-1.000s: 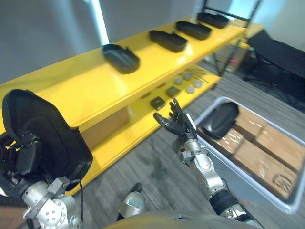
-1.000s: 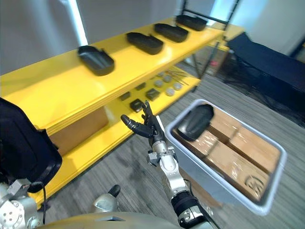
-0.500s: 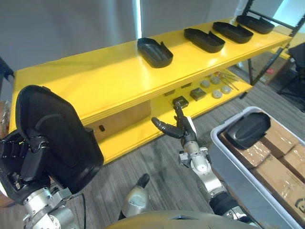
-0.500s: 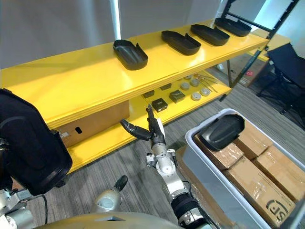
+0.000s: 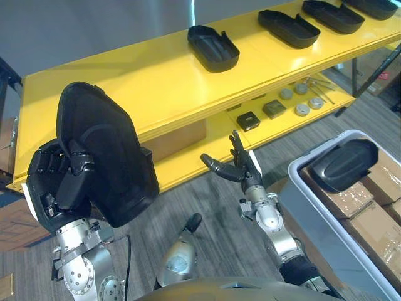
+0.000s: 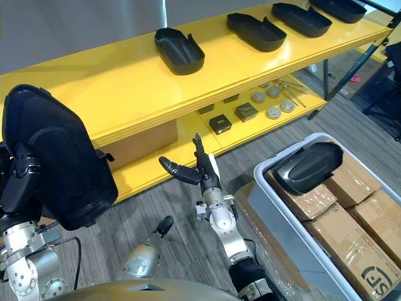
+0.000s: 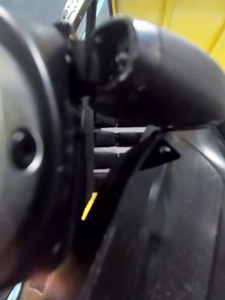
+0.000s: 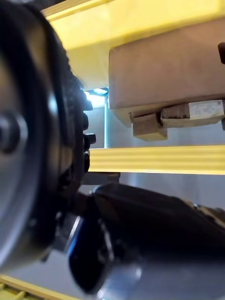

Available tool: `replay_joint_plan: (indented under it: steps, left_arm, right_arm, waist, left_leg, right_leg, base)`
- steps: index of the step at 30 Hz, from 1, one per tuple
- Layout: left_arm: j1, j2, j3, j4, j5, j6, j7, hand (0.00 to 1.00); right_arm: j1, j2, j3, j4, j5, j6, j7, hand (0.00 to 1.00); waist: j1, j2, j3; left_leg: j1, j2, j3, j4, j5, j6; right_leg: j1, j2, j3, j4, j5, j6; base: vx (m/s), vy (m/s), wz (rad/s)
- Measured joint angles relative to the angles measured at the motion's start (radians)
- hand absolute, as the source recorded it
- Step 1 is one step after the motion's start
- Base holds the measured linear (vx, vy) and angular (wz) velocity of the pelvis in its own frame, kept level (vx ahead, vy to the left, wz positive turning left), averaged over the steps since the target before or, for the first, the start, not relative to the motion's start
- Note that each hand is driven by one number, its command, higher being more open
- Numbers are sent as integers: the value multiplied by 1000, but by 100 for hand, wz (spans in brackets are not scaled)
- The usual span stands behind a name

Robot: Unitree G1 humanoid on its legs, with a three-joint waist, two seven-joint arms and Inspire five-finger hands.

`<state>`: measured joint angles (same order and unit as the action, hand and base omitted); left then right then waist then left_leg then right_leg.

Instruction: Walk over and take three plastic housings, then place them on the shelf

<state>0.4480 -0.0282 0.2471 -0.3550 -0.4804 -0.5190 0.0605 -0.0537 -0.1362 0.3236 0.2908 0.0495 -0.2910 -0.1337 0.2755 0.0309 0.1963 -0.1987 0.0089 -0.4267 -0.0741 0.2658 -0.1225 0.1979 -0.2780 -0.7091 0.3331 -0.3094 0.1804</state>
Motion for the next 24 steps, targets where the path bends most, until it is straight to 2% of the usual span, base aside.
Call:
replay_joint_plan:
  steps: [2,5,7,8,9,10,11,12,13,14,15,16,17,18,19,20,21,22,23,24]
  left_arm:
    - [-1,7,3,-4,0,0,-10,0]
    - [-21,33,14,-9,-16,1,-46,0]
    - [-27,47,39,-22,-30,5,-68,0]
    - [-25,44,58,-36,-32,5,-76,0]
    - [-33,43,65,-36,-41,5,-78,0]
    - [-33,44,66,-37,-41,4,-77,0]
    - [-28,46,65,-44,-29,1,-64,0]
    - [-28,49,63,-46,-17,0,-37,0]
    - [-32,51,62,-44,-19,0,-21,0]
    - [-54,46,60,-32,-19,1,13,0]
    - [-83,39,53,-27,-19,1,51,0]
    - [-99,41,46,-27,-17,1,70,0]
    - [-143,45,32,-19,-17,1,93,0]
    - [-209,56,16,14,-19,1,94,0]
    - [-244,66,11,38,-20,0,88,0]
    - [-299,97,4,90,-21,0,71,0]
    - [-319,118,2,106,-20,2,62,0]
    - [-350,117,3,132,-22,2,21,0]
    - [-337,118,3,137,-26,2,-13,0]
    - [-312,141,19,140,-48,2,-49,0]
  right_arm:
    - [-3,-1,0,0,-5,0,-1,100]
    - [-3,0,-1,0,-4,0,-6,100]
    - [-3,9,-1,0,-4,-4,-12,100]
    - [0,16,0,-1,-4,-6,-17,100]
    - [-1,15,-1,0,-4,-13,-26,100]
    - [-1,16,-1,0,-4,-17,-28,100]
    - [-5,19,-1,-1,-5,-38,-31,100]
    - [-16,20,-5,0,-5,-65,-29,100]
    - [-27,28,-8,0,-5,-72,-24,100]
    - [-57,24,-12,0,-5,-85,-9,100]
    - [-95,7,-26,-2,-6,-100,19,100]
    - [-114,-5,-40,-8,-5,-109,42,100]
    - [-142,-44,-78,-54,-3,-117,86,100]
    - [-159,-99,-133,-147,21,-129,136,100]
    - [-164,-127,-160,-200,54,-136,160,100]
    - [-172,-165,-213,-306,141,-143,205,100]
    - [-177,-174,-243,-358,197,-143,234,100]
    - [-197,-214,-319,-449,360,-127,314,100]
    - [-204,-248,-373,-497,494,-109,373,100]
    - [-224,-262,-427,-516,653,-97,443,100]
  waist:
    - [7,-2,11]
    - [19,-22,43]
    - [23,-54,61]
    - [25,-65,68]
    - [21,-53,75]
    - [17,-53,74]
    - [17,-53,71]
    - [3,-52,71]
    - [-7,-43,77]
    - [-13,-45,77]
    - [-25,-24,86]
    - [-35,-9,91]
    - [-59,1,88]
    - [-90,25,98]
    - [-104,31,101]
    - [-148,22,101]
    - [-167,-17,102]
    - [-199,-24,120]
    - [-203,-1,112]
    - [-186,-26,94]
  left_leg:
    - [-1,-4,0,4,-7,9]
    - [-10,-43,7,73,-47,-4]
    - [-46,-90,53,200,-112,19]
    - [-72,-115,85,308,-180,29]
    - [-73,-127,86,381,-223,39]
    - [-69,-127,92,394,-237,49]
    - [-63,-118,108,401,-261,64]
    - [-48,-107,120,383,-263,78]
    - [-40,-96,117,367,-257,90]
    - [-7,-82,108,313,-240,115]
    - [24,-62,104,271,-229,124]
    - [34,-55,98,254,-217,125]
    - [33,-51,72,233,-198,117]
    - [31,-61,14,200,-183,114]
    - [29,-69,-19,178,-184,112]
    - [26,-86,-31,136,-210,91]
    - [4,-136,2,192,-229,118]
    - [-54,-166,104,490,-296,170]
    - [-26,-143,133,532,-391,134]
    - [8,-149,111,521,-414,112]
  right_leg:
    - [5,-2,-5,-2,-7,-3]
    - [46,-35,-38,2,-20,-3]
    - [77,-69,-59,4,-21,-10]
    - [94,-86,-50,51,-8,-28]
    - [59,-121,8,173,31,-95]
    - [27,-132,55,228,62,-138]
    - [-26,-132,153,297,146,-168]
    - [-71,-129,223,354,187,-141]
    - [-94,-115,246,366,142,-113]
    - [-148,-65,280,355,34,-105]
    - [-191,5,297,299,-16,-131]
    - [-214,47,311,263,-24,-144]
    - [-273,129,370,207,-29,-164]
    - [-334,207,466,162,-28,-165]
    - [-359,239,520,135,-25,-162]
    - [-366,278,616,35,-15,-148]
    - [-355,250,653,-13,-20,-147]
    - [-334,229,634,47,39,-145]
    - [-298,236,591,80,66,-149]
    - [-273,236,577,97,51,-162]
  base:
    - [13,-12,12]
    - [38,51,25]
    - [71,114,16]
    - [85,148,5]
    - [76,168,-1]
    - [70,195,-5]
    - [82,204,-14]
    - [91,184,-8]
    - [99,118,-16]
    - [55,75,-31]
    - [33,60,-37]
    - [-30,49,-11]
    - [-52,-9,47]
    - [-56,-44,78]
    - [-53,-101,138]
    - [-41,-96,138]
    - [-39,-105,179]
    - [-18,-95,144]
    - [44,-143,127]
    - [94,-133,75]
